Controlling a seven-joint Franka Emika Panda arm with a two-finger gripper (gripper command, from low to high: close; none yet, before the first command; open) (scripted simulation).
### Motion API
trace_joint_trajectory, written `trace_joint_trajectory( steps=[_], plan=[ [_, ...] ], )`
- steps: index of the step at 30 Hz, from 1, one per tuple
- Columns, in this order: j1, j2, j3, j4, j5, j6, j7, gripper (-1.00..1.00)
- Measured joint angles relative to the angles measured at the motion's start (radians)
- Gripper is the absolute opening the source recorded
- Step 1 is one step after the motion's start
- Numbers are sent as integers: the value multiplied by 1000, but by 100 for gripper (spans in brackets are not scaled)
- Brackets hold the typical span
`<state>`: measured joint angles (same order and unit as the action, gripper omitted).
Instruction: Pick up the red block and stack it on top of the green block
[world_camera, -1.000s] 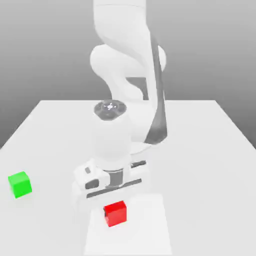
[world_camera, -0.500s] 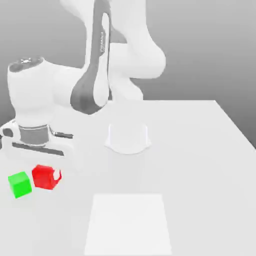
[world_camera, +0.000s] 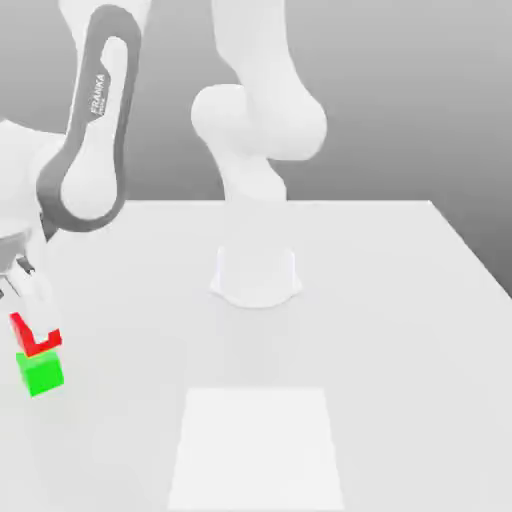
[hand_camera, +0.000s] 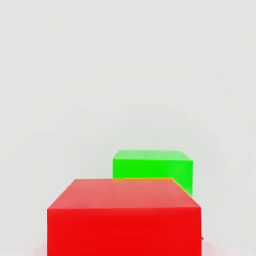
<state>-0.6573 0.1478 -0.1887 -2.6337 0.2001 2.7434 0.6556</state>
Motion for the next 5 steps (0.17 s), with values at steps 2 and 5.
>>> trace_joint_trajectory(
  steps=[2, 5],
  plan=[
    [0, 21, 0, 0, -1, 25, 0, -100],
    [8, 46, -12, -2, -26, 65, 18, -100]
  ],
)
